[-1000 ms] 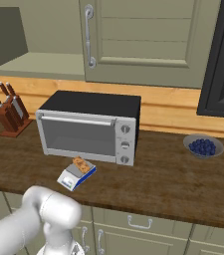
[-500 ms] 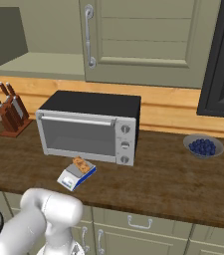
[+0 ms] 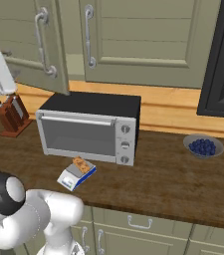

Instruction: Pick the bar and place it on the digital scale for weighing, and close the cabinet.

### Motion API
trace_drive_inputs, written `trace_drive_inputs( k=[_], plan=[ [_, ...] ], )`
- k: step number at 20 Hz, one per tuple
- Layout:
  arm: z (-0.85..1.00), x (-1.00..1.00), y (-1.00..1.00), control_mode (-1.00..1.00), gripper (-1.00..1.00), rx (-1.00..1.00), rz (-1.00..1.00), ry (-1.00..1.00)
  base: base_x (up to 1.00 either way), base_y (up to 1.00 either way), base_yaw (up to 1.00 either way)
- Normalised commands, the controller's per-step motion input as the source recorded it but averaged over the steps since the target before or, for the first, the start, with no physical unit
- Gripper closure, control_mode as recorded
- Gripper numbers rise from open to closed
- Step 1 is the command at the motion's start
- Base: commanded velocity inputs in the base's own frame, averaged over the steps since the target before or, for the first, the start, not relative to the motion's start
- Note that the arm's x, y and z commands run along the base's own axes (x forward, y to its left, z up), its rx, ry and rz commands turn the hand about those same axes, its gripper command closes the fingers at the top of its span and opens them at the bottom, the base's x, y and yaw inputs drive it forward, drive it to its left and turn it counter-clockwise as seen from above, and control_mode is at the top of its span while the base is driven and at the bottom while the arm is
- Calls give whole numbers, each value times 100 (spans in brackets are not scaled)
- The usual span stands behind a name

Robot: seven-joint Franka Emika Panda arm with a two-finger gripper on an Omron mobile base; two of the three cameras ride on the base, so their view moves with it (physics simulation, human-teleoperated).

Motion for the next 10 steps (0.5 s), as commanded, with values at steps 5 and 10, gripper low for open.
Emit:
trace_drive_inputs(
  k=[5,10],
  plan=[
    [11,100,-100,-100,-100,25,0,56,0,0,0],
    [0,100,-100,-100,-100,26,0,57,0,0,0]
  ],
)
